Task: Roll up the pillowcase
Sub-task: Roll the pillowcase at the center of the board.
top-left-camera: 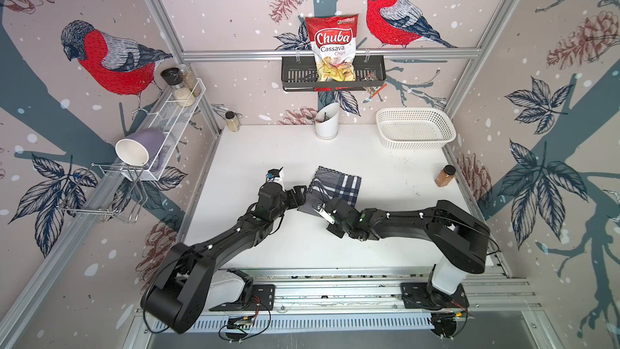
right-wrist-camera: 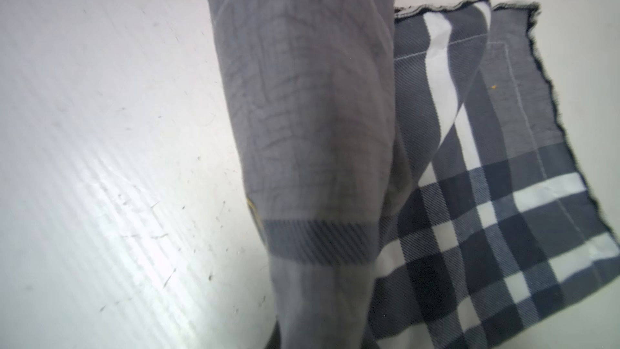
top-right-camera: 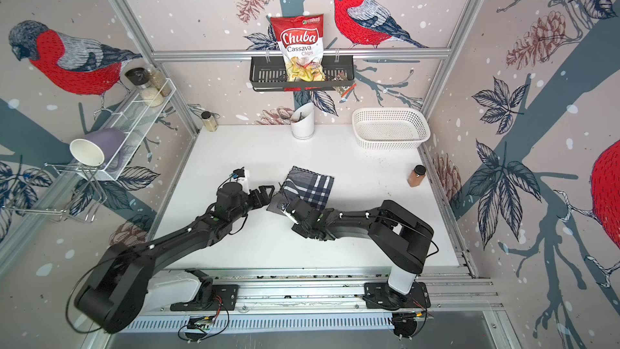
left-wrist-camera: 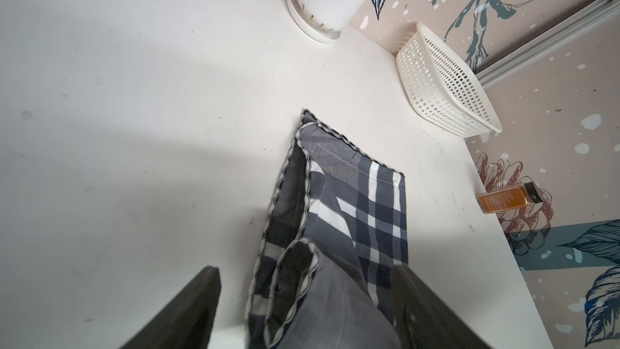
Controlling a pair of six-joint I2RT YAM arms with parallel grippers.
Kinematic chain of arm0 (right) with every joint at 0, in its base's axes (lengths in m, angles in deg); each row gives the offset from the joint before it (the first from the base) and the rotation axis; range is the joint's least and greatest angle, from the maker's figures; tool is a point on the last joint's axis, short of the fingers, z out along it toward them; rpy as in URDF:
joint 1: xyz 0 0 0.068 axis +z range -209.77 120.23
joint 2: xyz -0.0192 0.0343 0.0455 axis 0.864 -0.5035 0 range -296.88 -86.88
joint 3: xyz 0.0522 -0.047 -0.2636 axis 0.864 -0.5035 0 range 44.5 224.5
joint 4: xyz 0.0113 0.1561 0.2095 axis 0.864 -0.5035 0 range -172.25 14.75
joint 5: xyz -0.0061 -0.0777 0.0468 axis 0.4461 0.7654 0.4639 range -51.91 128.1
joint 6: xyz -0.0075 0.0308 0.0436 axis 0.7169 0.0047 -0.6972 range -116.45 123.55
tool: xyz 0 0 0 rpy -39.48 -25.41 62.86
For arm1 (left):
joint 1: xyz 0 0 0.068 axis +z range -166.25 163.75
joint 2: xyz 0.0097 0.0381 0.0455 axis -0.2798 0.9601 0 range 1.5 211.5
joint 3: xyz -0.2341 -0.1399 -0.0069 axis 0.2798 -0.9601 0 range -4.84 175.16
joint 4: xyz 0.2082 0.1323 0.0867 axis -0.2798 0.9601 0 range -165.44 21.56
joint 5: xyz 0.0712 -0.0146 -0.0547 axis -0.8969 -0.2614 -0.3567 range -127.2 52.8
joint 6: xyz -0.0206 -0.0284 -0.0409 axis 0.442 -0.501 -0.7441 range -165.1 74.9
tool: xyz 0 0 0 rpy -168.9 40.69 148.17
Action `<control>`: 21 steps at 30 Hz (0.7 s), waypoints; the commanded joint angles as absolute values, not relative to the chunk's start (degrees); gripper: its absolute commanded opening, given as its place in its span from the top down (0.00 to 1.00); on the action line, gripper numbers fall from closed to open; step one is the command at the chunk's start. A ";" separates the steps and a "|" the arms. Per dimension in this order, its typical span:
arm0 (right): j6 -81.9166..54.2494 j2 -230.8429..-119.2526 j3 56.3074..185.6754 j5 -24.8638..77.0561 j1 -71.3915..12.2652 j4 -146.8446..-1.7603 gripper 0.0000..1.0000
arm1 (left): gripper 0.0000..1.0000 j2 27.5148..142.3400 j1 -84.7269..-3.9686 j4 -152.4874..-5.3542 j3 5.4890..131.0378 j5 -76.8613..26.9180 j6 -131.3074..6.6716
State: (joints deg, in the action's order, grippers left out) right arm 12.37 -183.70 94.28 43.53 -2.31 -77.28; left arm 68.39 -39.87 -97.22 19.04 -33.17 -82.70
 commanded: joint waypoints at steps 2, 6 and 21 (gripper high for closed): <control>6.37 -181.28 94.43 12.23 -8.47 -78.14 1.00 | 0.19 68.12 -38.40 -94.67 20.16 -30.69 -80.52; 0.56 -184.71 95.63 -7.52 -16.02 -76.72 1.00 | 0.19 71.00 -38.89 -94.11 21.48 -28.48 -78.50; -4.25 -201.39 103.47 -16.04 -22.48 -80.80 0.76 | 0.29 83.71 -41.99 -100.37 24.57 -27.26 -76.41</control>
